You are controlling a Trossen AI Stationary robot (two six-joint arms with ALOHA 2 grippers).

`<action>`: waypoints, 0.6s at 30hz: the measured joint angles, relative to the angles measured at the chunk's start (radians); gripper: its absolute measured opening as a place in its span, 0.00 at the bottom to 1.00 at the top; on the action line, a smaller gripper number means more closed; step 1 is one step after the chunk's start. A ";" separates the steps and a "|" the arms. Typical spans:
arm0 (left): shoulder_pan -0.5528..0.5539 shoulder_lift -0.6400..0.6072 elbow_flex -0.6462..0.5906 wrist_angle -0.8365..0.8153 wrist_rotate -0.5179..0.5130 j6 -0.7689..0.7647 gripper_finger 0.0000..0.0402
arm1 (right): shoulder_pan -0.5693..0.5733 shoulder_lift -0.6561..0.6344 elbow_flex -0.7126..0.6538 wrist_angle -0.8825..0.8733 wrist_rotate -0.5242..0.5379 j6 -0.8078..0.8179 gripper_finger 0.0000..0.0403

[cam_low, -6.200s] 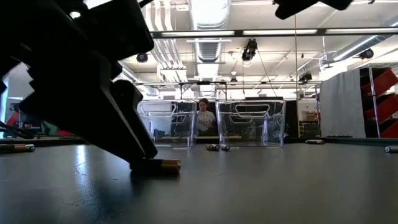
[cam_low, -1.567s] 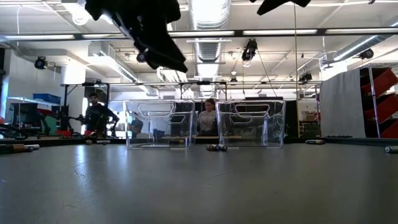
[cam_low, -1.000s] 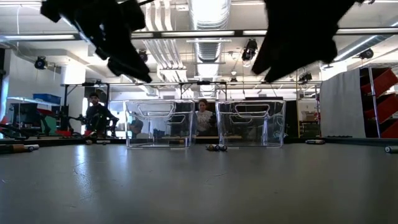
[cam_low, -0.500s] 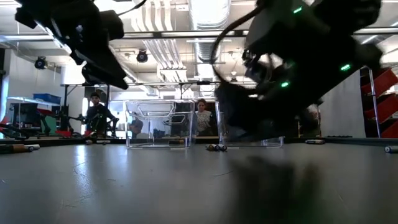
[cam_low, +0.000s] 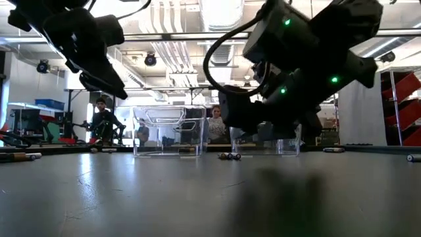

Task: Sort batteries
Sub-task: Put the white battery into the right transparent bin

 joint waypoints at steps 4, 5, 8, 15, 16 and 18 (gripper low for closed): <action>0.000 0.013 -0.001 -0.005 -0.024 0.022 0.47 | -0.019 0.006 0.000 0.053 0.000 -0.048 0.50; 0.000 0.014 -0.001 -0.005 -0.028 0.023 0.47 | -0.022 0.008 0.001 0.063 0.001 -0.064 0.50; 0.000 0.019 -0.001 -0.005 -0.029 0.024 0.47 | -0.034 0.013 0.001 0.070 -0.001 -0.092 0.50; 0.001 0.024 -0.001 0.002 -0.052 0.021 0.47 | -0.085 0.013 0.001 0.069 -0.012 -0.133 0.49; 0.001 0.024 -0.001 0.002 -0.054 0.021 0.47 | -0.093 0.013 0.001 0.070 -0.025 -0.140 0.49; 0.001 0.024 -0.001 0.003 -0.058 0.021 0.47 | -0.105 0.013 0.001 0.069 -0.058 -0.142 0.48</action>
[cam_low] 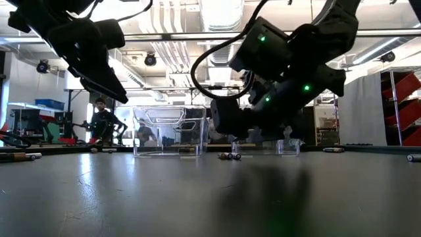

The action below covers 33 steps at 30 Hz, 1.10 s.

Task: Sort batteries
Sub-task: Put the white battery into the right transparent bin

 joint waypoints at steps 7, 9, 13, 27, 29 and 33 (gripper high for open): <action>0.000 0.000 0.000 0.000 -0.011 -0.017 0.47 | -0.006 0.028 0.001 0.049 -0.027 -0.003 0.47; 0.000 0.000 0.000 0.000 -0.017 -0.021 0.47 | -0.006 0.034 0.001 0.073 -0.026 -0.005 0.48; 0.000 0.000 0.000 0.000 -0.022 -0.027 0.47 | -0.006 0.048 0.003 0.132 -0.029 -0.050 0.49; 0.000 0.001 0.001 0.014 -0.022 -0.059 0.47 | -0.032 0.099 0.057 0.136 -0.025 -0.104 0.63; 0.000 0.001 0.001 0.015 -0.022 -0.060 0.47 | -0.033 0.124 0.087 0.138 -0.028 -0.114 0.66; 0.000 0.003 0.001 0.014 -0.024 -0.061 0.47 | -0.039 0.185 0.156 0.122 -0.023 -0.161 0.70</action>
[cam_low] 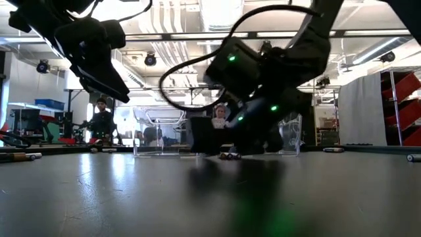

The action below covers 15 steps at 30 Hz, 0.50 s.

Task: Sort batteries
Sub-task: Put the white battery into the right transparent bin

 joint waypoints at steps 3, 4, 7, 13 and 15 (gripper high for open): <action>0.000 0.000 0.000 -0.002 -0.002 -0.012 0.47 | -0.002 0.024 0.051 -0.059 0.006 -0.006 0.70; 0.000 0.000 0.000 -0.004 -0.002 -0.015 0.47 | -0.003 0.025 0.064 -0.078 0.006 -0.002 0.70; 0.000 0.001 0.000 -0.007 -0.002 -0.022 0.47 | -0.004 0.026 0.078 -0.123 -0.005 0.024 0.66; 0.000 0.004 0.000 -0.008 -0.011 -0.022 0.47 | -0.009 0.015 0.074 -0.152 -0.071 0.087 0.55; 0.000 0.004 0.000 -0.007 -0.019 -0.021 0.47 | -0.008 0.015 0.074 -0.153 -0.074 0.084 0.51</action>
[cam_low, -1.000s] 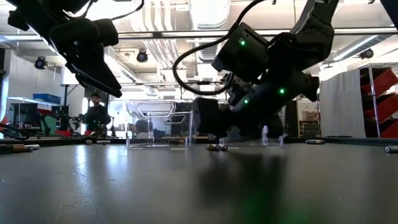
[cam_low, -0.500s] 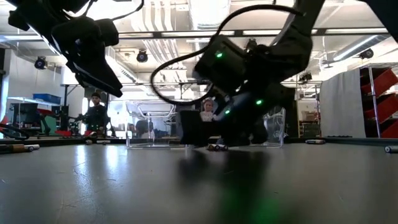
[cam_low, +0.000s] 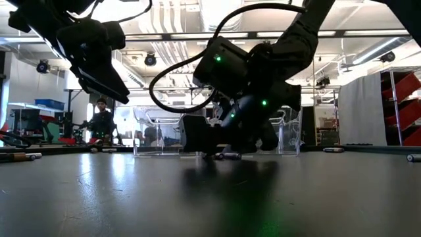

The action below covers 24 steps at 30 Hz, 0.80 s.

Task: Sort batteries
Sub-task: Put the white battery into the right transparent bin

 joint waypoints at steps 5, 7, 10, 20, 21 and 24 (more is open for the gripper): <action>0.000 0.000 0.000 0.000 -0.002 0.001 0.47 | 0.001 -0.002 0.001 0.004 -0.034 -0.022 0.43; 0.000 0.000 0.000 0.000 -0.002 0.002 0.47 | 0.002 -0.003 0.001 0.004 -0.045 -0.024 0.39; 0.000 0.000 0.000 0.000 -0.002 0.002 0.47 | 0.012 -0.004 0.001 0.003 -0.048 -0.024 0.34; -0.001 -0.019 0.034 -0.090 0.011 0.006 0.47 | 0.083 -0.054 0.001 -0.121 -0.107 -0.010 0.31; -0.001 -0.020 0.045 -0.118 0.011 0.010 0.47 | 0.091 -0.060 0.001 -0.136 -0.113 -0.007 0.32; -0.001 -0.023 0.075 -0.191 0.012 0.026 0.47 | 0.119 -0.065 0.000 -0.151 -0.127 -0.006 0.30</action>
